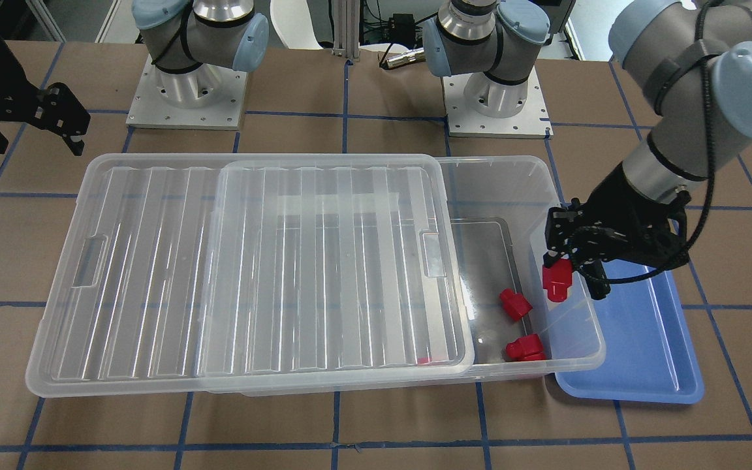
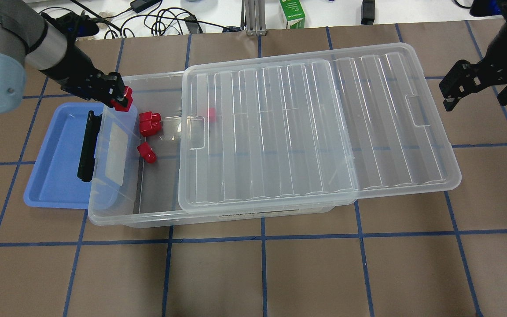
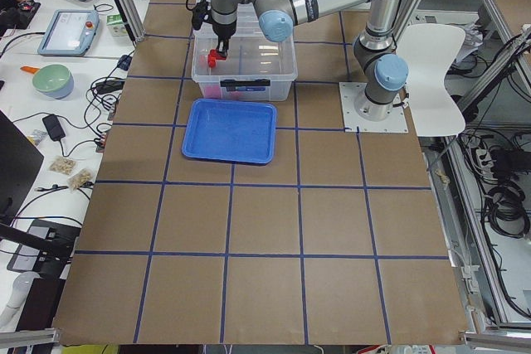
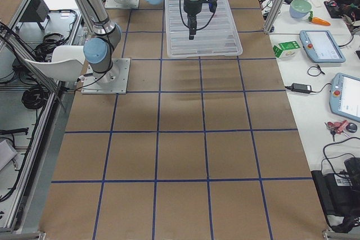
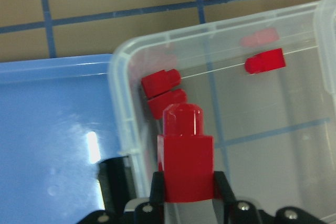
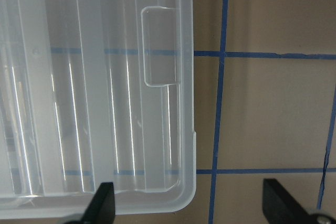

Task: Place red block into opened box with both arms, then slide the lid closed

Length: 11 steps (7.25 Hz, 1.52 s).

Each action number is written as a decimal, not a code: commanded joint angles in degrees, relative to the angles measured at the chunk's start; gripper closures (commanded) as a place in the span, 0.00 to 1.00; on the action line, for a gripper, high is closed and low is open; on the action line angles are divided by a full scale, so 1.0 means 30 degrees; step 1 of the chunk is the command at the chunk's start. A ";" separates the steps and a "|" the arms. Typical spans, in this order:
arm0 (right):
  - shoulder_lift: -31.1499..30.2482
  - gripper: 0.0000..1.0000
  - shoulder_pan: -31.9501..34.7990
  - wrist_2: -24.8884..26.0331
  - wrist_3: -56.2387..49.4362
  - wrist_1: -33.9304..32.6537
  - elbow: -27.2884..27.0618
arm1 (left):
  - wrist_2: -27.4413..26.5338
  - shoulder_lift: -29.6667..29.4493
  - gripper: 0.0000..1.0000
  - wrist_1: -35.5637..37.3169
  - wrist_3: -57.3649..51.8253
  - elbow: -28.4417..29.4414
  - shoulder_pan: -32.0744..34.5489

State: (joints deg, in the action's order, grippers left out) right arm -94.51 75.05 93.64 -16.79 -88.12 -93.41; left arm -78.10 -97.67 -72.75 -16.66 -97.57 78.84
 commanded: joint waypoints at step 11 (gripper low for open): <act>0.0242 0.00 -0.0232 0.0369 -0.0495 0.0076 -0.0242 | -0.0098 0.0005 0.00 0.3088 0.1218 -0.1594 0.0498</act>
State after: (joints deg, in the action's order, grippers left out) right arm -93.87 74.42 94.43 -17.69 -87.67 -94.20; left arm -78.33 -98.57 -58.74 -13.07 -106.98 80.32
